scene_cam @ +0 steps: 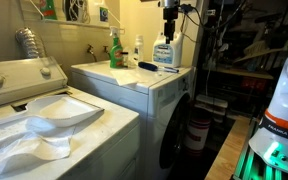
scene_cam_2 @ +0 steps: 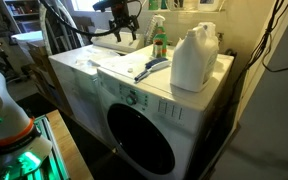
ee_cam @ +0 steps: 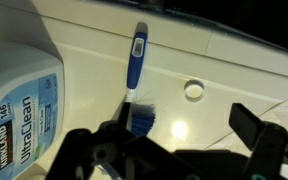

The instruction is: Move the bottle cap to the front of the machine then place it on the paper towel

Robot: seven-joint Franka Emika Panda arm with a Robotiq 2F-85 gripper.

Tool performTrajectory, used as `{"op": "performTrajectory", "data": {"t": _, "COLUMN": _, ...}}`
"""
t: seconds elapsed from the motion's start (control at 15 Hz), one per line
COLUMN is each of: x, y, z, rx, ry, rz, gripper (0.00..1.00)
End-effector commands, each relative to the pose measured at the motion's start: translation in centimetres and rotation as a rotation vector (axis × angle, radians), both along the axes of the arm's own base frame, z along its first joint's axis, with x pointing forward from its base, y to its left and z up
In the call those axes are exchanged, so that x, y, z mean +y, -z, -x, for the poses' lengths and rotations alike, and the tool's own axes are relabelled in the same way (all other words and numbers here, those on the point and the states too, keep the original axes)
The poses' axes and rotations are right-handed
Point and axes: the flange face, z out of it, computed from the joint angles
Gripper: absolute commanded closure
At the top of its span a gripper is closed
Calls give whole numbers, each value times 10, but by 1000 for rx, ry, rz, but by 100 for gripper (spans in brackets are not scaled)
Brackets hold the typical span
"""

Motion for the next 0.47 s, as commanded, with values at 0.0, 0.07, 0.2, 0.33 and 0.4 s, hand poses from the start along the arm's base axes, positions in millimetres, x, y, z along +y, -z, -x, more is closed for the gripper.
{"op": "performTrajectory", "data": {"t": 0.0, "x": 0, "y": 0, "z": 0, "rx": 3, "ry": 0, "rz": 0, "gripper": 0}}
{"op": "performTrajectory", "data": {"t": 0.07, "x": 0, "y": 2, "z": 1, "rx": 6, "ry": 0, "rz": -1, "gripper": 0}}
{"op": "performTrajectory", "data": {"t": 0.2, "x": 0, "y": 3, "z": 1, "rx": 8, "ry": 0, "rz": -1, "gripper": 0}}
{"op": "performTrajectory", "data": {"t": 0.33, "x": 0, "y": 3, "z": 1, "rx": 8, "ry": 0, "rz": -1, "gripper": 0}}
{"op": "performTrajectory", "data": {"t": 0.4, "x": 0, "y": 3, "z": 1, "rx": 8, "ry": 0, "rz": -1, "gripper": 0}}
